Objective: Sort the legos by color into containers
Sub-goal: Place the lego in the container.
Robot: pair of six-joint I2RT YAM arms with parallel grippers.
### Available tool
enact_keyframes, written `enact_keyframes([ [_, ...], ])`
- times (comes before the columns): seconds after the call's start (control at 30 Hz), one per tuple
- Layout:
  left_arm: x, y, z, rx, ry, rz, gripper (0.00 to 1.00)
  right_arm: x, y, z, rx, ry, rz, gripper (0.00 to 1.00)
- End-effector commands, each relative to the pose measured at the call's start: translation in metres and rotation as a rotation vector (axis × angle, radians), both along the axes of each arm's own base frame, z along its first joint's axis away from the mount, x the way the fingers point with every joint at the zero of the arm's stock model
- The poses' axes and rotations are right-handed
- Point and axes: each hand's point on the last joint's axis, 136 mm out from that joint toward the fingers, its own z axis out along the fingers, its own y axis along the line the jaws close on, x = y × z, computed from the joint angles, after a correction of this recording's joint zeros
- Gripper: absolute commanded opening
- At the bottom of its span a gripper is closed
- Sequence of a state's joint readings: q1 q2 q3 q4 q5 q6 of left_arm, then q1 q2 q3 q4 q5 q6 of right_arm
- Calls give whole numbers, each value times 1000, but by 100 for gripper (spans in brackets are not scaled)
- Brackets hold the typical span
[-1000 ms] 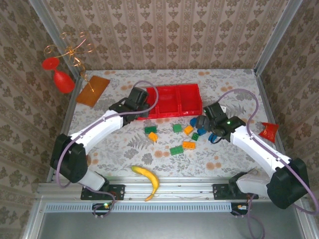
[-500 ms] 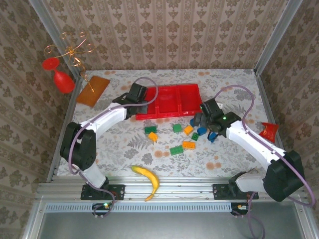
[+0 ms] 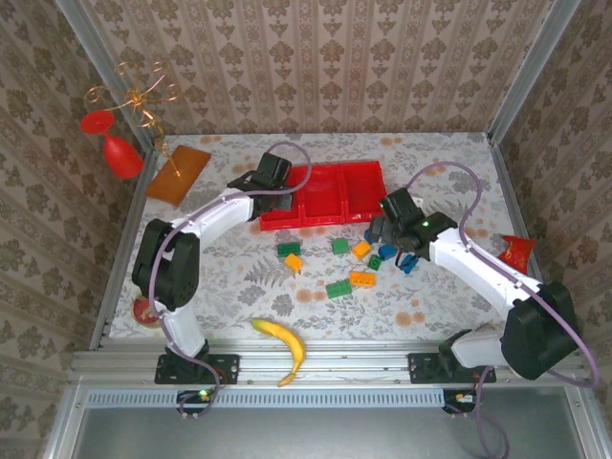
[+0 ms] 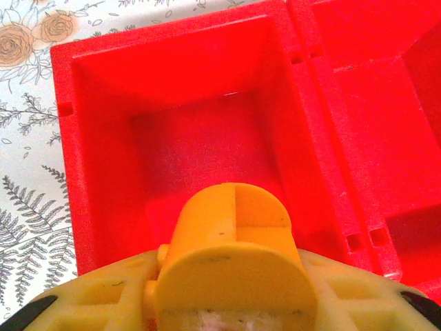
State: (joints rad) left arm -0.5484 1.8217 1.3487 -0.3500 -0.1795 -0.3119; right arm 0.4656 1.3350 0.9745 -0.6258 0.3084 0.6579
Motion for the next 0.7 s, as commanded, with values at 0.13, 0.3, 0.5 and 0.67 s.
enact_keyframes([
  [0.13, 4, -3, 0, -11, -10, -6, 47, 3, 7, 1, -28, 5, 20, 100],
  [0.3, 2, -4, 5, -24, -17, -8, 56, 3, 12, -1, -41, 15, 36, 100],
  [0.5, -4, -4, 18, -48, -35, -7, 60, 2, 19, 3, -42, 4, 62, 100],
  [0.67, -12, -3, 41, -72, -81, -7, 64, 2, 33, 10, -34, -16, 101, 97],
])
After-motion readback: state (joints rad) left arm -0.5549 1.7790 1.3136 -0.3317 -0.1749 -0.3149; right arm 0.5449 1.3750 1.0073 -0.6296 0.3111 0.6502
